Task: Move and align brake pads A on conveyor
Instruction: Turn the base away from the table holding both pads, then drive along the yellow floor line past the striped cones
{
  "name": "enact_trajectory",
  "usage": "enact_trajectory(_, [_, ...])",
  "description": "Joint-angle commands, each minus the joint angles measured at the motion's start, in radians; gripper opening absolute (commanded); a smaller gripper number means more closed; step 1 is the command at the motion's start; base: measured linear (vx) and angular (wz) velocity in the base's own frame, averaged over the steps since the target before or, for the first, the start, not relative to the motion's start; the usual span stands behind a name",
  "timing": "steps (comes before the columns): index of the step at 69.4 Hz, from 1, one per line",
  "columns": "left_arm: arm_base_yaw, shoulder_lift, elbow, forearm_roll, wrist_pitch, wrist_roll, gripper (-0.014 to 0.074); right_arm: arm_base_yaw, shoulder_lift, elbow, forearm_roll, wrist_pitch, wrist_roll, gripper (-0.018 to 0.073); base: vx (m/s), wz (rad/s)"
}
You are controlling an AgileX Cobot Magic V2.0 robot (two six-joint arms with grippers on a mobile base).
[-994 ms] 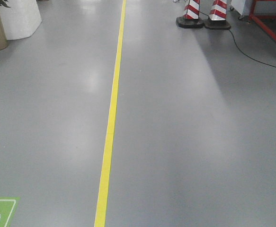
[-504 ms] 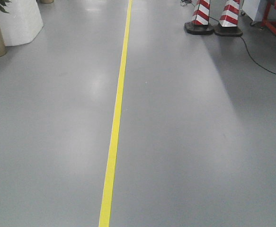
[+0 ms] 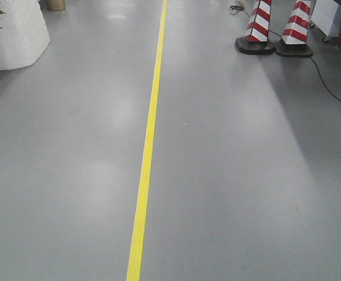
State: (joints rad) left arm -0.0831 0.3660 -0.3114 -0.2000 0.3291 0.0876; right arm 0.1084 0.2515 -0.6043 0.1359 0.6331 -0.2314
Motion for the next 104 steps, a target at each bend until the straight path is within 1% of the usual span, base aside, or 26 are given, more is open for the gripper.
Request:
enact_trajectory(1, [-0.007,0.004,-0.031,-0.011,-0.101,0.002,-0.0006,-0.004,0.012,-0.029,0.000,-0.094,-0.007,-0.0004,0.66,0.04])
enact_trajectory(53, [-0.007,0.004,-0.031,-0.011,-0.101,0.002,-0.0006,-0.004,0.012,-0.029,0.000,-0.094,-0.007,-0.0004,0.67,0.02])
enact_trajectory(104, [-0.007,0.004,-0.031,-0.011,-0.102,0.002,-0.0006,-0.004,0.012,-0.029,0.000,-0.094,-0.007,-0.0004,0.73,-0.03])
